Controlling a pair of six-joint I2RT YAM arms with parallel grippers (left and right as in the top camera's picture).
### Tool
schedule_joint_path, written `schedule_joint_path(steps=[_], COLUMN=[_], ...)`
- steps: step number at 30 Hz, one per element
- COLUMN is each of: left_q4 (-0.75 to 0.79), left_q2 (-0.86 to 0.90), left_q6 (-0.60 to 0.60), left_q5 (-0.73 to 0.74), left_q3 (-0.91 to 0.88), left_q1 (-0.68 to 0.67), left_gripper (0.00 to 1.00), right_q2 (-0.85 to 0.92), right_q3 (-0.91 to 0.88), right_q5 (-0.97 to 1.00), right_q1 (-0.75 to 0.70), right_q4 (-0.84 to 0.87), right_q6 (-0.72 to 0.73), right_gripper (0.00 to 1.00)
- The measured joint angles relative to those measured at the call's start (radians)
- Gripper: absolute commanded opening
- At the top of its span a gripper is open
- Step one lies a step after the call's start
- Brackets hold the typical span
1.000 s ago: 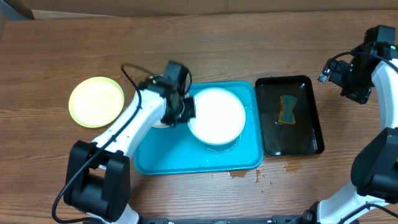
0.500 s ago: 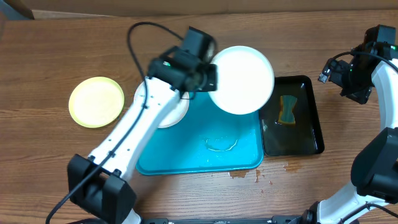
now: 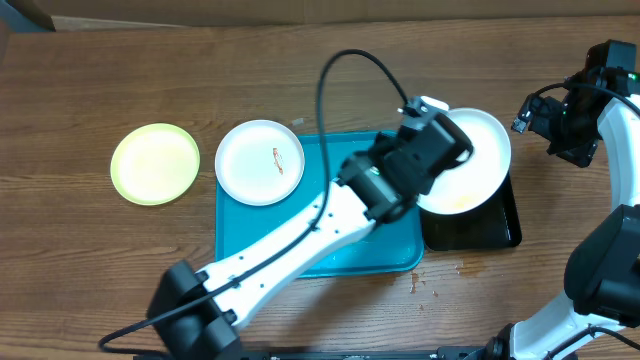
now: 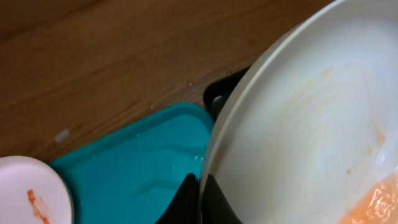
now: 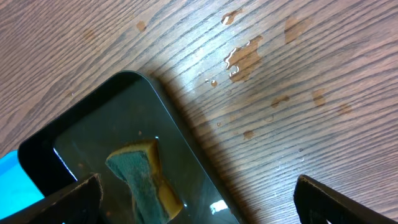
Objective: Clean dirty plates on tray and stack at the side
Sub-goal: 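Lift the white plate with the left gripper and carry it over the black tray, then dip the white plate into the water in the black tray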
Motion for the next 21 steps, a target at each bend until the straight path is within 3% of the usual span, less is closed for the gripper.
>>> schedule_joint_path(steps=[8, 12, 16, 21], left_q4=[0.121, 0.261, 0.321, 0.325], left_q2=[0.124, 0.129, 0.129, 0.129], left_q6=[0.209, 0.378, 0.539, 0.650], left_q5=[-0.333, -0.549, -0.669, -0.731], left_q3=[0.003, 0.003, 0.004, 0.004], left_q1=[-0.150, -0.252, -0.328, -0.351], left_gripper=[0.04, 0.04, 0.04, 0.04], right_q2=[0.000, 0.000, 0.000, 0.000], right_q3=[0.000, 0.000, 0.000, 0.000], right_q5=[0.000, 0.000, 0.000, 0.000], right_q1=[0.000, 0.000, 0.000, -0.005], right_q4=[0.001, 0.001, 0.000, 0.000], right_q6=[0.000, 0.000, 0.000, 0.002], right_gripper=[1.00, 1.00, 1.00, 1.00])
